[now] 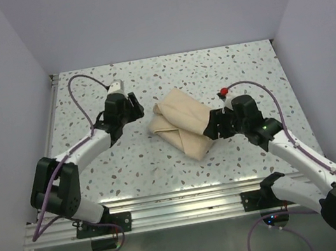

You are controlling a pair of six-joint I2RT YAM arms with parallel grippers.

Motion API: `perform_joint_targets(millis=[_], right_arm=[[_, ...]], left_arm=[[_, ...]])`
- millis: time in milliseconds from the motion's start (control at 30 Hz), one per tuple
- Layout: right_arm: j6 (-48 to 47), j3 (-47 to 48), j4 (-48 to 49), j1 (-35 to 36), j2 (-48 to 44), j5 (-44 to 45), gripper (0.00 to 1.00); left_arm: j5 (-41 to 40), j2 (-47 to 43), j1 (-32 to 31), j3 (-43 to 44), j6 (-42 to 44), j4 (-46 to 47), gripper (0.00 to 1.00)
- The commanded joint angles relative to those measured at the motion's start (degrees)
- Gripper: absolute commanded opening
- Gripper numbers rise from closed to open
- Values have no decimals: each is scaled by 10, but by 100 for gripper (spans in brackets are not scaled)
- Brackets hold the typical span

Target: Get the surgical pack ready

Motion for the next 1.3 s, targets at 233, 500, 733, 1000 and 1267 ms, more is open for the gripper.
perform_joint_targets(millis=[233, 500, 733, 1000, 1267], right_arm=[[2, -21, -58, 15, -67, -71, 66], [-48, 45, -86, 15, -38, -56, 82], [-81, 136, -46, 49, 119, -71, 81], [-128, 268, -75, 139, 274, 41, 77], [-151, 334, -79, 176, 369, 103, 75]], left_arm=[[51, -113, 0, -119, -9, 5, 62], [55, -136, -53, -189, -49, 51, 59], [59, -159, -74, -230, -77, 74, 59], [68, -160, -90, -313, -146, 168, 56], [68, -142, -96, -346, -163, 215, 54]])
